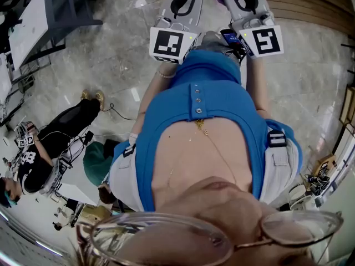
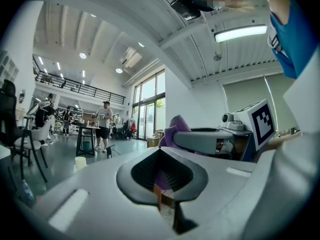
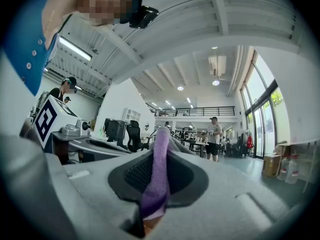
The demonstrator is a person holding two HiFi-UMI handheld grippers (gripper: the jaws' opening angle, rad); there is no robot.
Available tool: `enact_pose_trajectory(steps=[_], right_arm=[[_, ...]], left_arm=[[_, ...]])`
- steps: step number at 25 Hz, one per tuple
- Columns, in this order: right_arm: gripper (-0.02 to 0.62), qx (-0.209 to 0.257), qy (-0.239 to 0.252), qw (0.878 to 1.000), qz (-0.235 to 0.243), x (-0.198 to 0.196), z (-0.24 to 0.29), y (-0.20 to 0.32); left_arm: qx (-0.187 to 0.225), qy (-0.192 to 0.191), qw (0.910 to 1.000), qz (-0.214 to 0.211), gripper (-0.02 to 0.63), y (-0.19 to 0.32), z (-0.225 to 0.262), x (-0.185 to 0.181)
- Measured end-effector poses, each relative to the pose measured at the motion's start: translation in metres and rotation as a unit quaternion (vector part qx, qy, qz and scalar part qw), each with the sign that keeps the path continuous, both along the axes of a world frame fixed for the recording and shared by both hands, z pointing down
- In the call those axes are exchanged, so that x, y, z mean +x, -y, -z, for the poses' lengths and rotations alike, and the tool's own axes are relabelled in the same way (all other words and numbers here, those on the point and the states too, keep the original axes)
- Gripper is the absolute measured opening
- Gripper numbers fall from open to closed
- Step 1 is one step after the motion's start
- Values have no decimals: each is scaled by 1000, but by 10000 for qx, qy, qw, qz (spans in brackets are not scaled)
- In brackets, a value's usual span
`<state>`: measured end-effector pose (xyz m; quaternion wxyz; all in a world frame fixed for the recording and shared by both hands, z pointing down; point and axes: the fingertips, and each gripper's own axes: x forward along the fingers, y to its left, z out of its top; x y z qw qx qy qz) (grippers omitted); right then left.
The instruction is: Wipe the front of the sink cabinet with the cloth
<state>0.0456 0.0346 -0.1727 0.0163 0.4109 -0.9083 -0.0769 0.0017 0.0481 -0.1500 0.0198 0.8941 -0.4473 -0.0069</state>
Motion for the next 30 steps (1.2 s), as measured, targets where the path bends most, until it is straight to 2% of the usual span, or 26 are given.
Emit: enact_pose_trajectory(steps=[19, 25, 30], right_arm=[[54, -49, -65, 9999, -85, 25, 1, -15], [54, -129, -116, 9998, -59, -1, -5, -2], [54, -145, -51, 9999, -77, 42, -1, -30]], left_arm=[[80, 112, 9999, 39, 0, -12, 0, 17], [1, 57, 10000, 17, 0, 1, -6, -6], [18, 89, 10000, 22, 0, -27, 0, 36]])
